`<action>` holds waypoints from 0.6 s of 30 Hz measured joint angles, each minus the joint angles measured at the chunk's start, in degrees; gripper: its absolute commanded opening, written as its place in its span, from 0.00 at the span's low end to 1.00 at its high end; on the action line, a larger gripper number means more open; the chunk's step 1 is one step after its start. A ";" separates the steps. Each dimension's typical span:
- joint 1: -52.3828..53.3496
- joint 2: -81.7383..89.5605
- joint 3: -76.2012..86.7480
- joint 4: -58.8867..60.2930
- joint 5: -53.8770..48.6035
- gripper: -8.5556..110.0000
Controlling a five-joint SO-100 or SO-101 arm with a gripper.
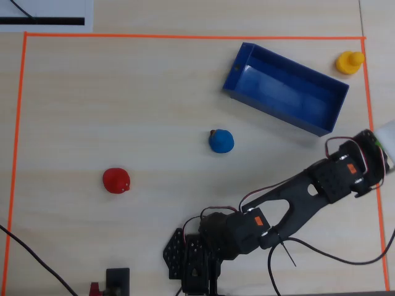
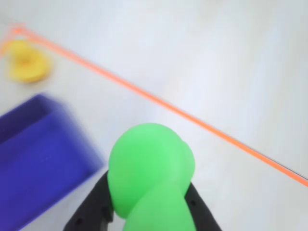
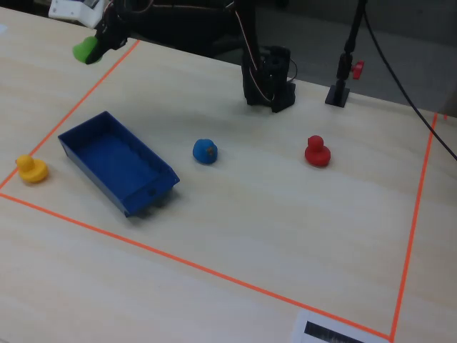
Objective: Grasp green duck and put it into box.
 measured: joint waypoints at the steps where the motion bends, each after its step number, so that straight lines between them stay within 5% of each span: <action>1: -2.11 0.97 1.14 0.00 -0.09 0.12; 18: -23.03 -6.33 4.66 -1.23 -0.35 0.15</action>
